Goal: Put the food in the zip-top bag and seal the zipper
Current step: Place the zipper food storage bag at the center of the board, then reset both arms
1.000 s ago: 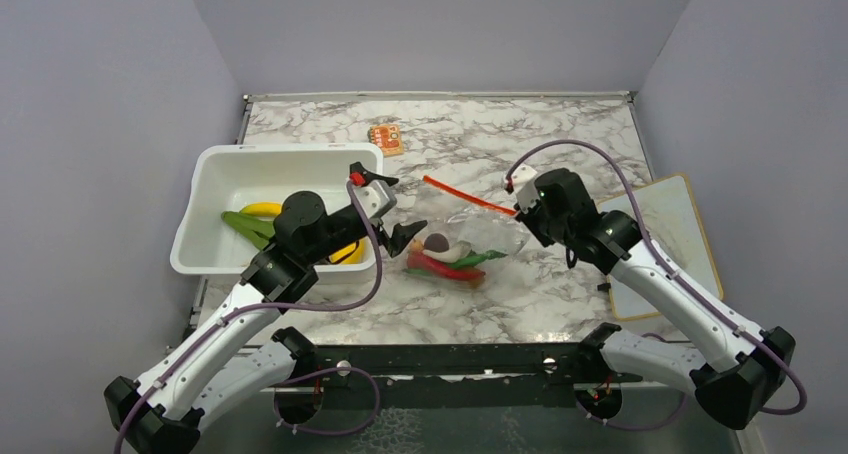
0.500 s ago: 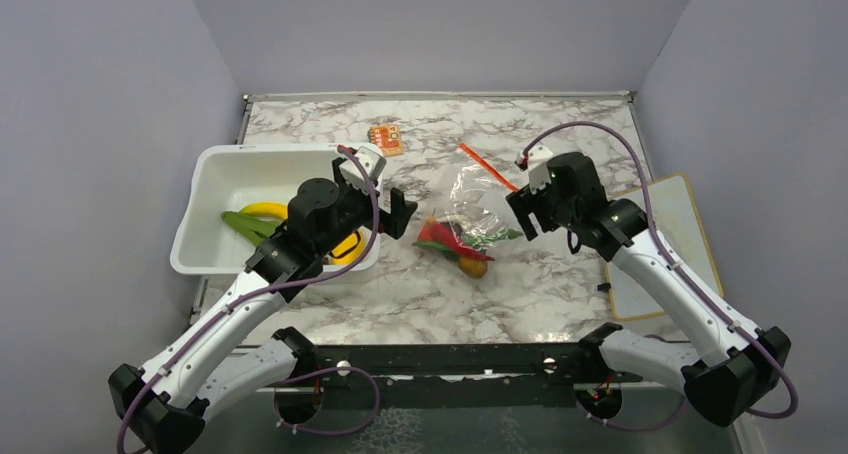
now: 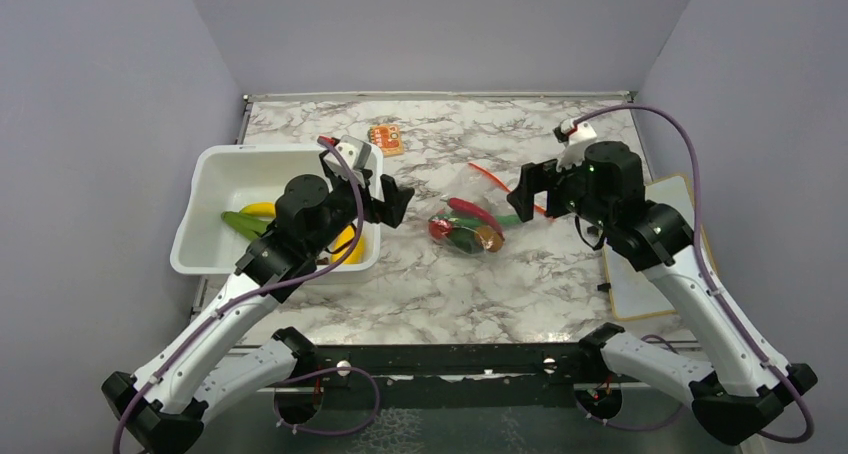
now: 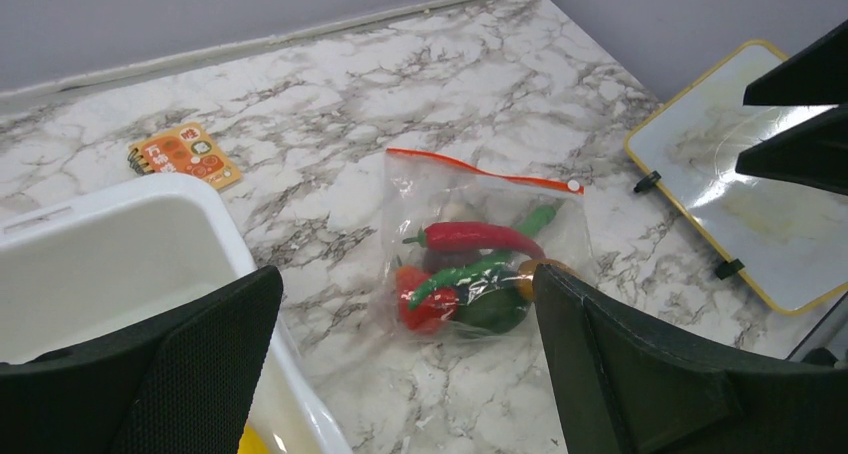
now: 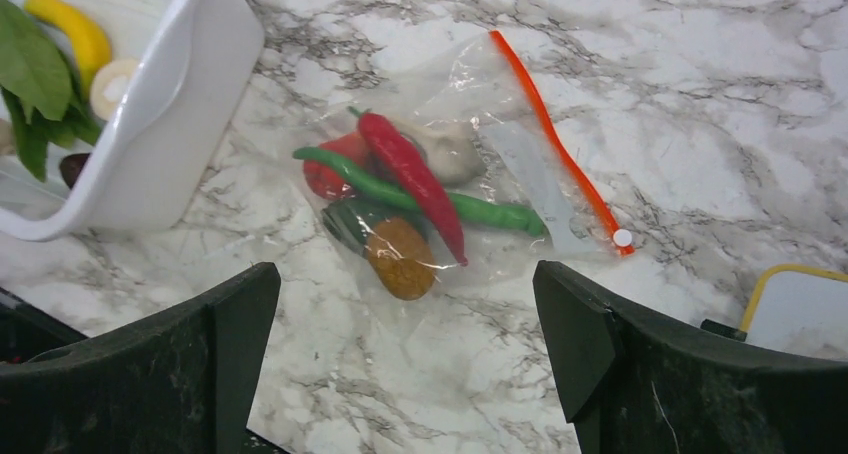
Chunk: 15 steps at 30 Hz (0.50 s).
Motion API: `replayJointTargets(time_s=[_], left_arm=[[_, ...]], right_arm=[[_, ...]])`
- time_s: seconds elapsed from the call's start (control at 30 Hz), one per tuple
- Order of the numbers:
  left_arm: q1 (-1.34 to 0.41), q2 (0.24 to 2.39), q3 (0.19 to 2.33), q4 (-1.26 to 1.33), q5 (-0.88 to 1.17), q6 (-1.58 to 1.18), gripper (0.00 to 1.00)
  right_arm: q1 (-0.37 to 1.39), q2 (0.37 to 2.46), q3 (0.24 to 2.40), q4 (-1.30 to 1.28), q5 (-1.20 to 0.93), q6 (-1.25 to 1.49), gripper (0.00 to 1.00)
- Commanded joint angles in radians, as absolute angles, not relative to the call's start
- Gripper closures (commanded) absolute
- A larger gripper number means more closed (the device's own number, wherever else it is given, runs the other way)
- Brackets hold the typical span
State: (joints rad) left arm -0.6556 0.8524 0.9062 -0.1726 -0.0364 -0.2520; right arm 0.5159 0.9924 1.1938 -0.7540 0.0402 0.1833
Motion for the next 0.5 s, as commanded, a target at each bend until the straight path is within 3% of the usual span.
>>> replayJointTargets(time_s=[0.0, 0.47], left_arm=[[-0.654, 0.818, 0.959, -0.161, -0.085, -0.265, 0.01], [-0.653, 0.790, 0.947, -0.158, -0.131, -0.250, 0.01]], right_arm=[[0.515, 0.910, 1.205, -0.717, -0.001, 0.315, 0.00], [0.515, 0.867, 1.215, -0.708, 0.035, 0.352, 0.00]])
